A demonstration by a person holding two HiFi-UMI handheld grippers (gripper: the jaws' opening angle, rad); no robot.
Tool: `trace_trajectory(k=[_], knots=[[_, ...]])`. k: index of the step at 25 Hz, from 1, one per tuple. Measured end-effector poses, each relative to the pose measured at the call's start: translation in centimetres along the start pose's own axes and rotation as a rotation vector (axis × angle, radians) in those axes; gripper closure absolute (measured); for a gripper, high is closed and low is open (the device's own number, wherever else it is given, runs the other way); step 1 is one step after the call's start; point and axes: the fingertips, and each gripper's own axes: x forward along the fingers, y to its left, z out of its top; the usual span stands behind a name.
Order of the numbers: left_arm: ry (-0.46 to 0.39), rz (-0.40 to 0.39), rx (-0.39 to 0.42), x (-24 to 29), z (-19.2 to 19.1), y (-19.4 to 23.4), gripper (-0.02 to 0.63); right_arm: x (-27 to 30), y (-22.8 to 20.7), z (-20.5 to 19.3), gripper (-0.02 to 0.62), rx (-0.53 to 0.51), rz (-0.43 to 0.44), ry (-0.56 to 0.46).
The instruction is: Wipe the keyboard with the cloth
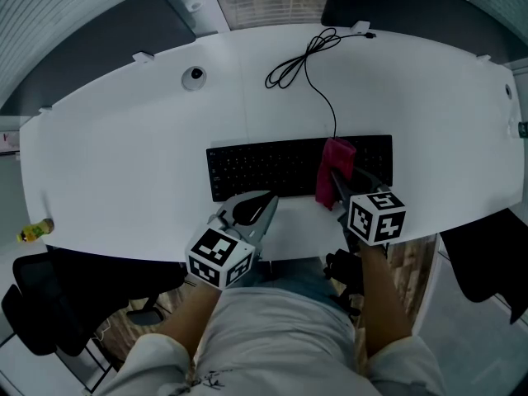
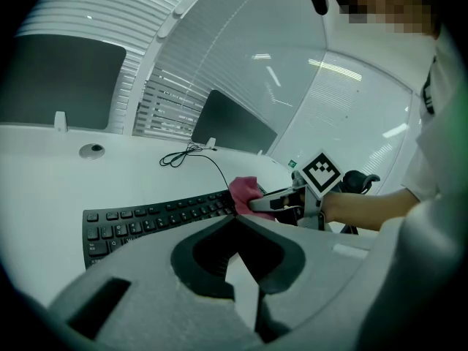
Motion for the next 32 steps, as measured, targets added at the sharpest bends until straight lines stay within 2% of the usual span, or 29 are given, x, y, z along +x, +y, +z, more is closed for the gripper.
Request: trace_trajectory(k=[32], knots=[[0.036, -0.054, 0.032, 5.0, 0.9, -3.7, 0.595, -4.1, -8.2, -0.2, 0.514, 0.088, -0.084, -0.049]])
